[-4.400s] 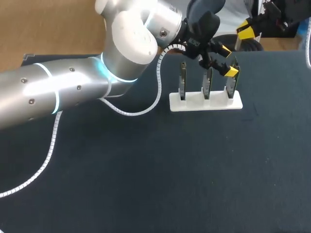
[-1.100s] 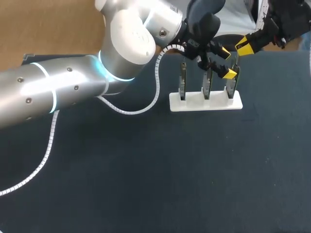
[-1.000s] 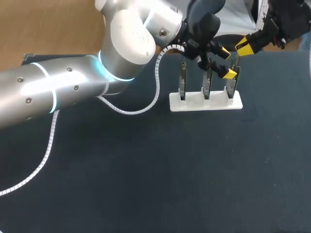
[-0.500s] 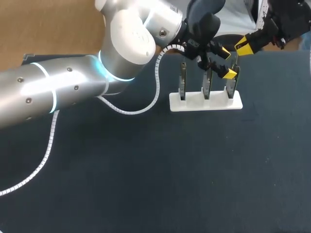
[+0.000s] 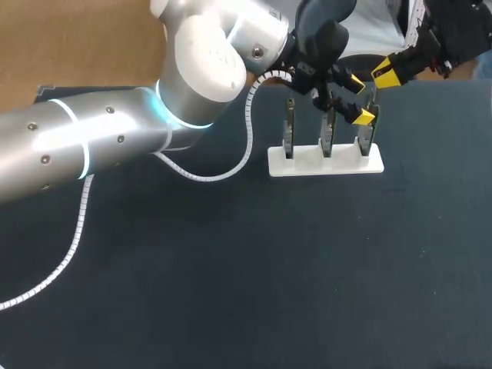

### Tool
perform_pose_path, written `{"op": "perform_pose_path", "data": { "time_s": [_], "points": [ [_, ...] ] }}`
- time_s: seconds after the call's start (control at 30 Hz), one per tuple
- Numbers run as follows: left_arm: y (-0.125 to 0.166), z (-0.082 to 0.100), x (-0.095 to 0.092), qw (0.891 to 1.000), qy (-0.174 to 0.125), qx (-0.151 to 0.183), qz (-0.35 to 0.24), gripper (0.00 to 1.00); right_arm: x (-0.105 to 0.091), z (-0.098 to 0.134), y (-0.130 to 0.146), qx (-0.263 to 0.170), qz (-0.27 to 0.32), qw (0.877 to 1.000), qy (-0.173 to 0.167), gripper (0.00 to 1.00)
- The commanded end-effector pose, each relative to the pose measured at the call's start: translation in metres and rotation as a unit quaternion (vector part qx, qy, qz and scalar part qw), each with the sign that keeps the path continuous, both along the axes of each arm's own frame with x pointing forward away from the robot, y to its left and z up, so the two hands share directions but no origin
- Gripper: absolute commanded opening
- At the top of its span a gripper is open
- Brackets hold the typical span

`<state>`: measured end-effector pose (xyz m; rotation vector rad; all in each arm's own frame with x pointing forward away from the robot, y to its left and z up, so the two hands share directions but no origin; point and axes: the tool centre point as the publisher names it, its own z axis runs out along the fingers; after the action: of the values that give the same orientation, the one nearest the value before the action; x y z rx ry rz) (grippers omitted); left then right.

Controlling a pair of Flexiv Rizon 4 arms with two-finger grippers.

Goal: Pick up the optical module with the left hand, and insert it into the network port with the right hand.

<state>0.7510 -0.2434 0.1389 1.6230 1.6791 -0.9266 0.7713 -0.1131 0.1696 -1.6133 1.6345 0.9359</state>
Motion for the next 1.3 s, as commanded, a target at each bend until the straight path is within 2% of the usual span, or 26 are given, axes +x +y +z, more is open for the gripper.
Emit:
{"op": "perform_pose_path", "data": {
  "time_s": [0.03,1.0,1.3],
  "points": [
    [-0.0007,0.0004,0.0015,1.000,0.001,0.002,-0.001,1.00,-0.0069,0.0040,0.0004,0.000,-0.005,1.000,-0.012,0.00],
    [-0.0007,0.0004,0.0015,1.000,0.001,0.002,-0.001,1.00,-0.0030,-0.0019,0.0028,-0.003,-0.008,1.000,-0.011,0.00],
    [-0.0007,0.0004,0.0015,1.000,0.001,0.002,-0.001,1.00,-0.0021,0.0024,0.0013,0.000,-0.007,1.000,-0.025,0.00]
  ]
}}
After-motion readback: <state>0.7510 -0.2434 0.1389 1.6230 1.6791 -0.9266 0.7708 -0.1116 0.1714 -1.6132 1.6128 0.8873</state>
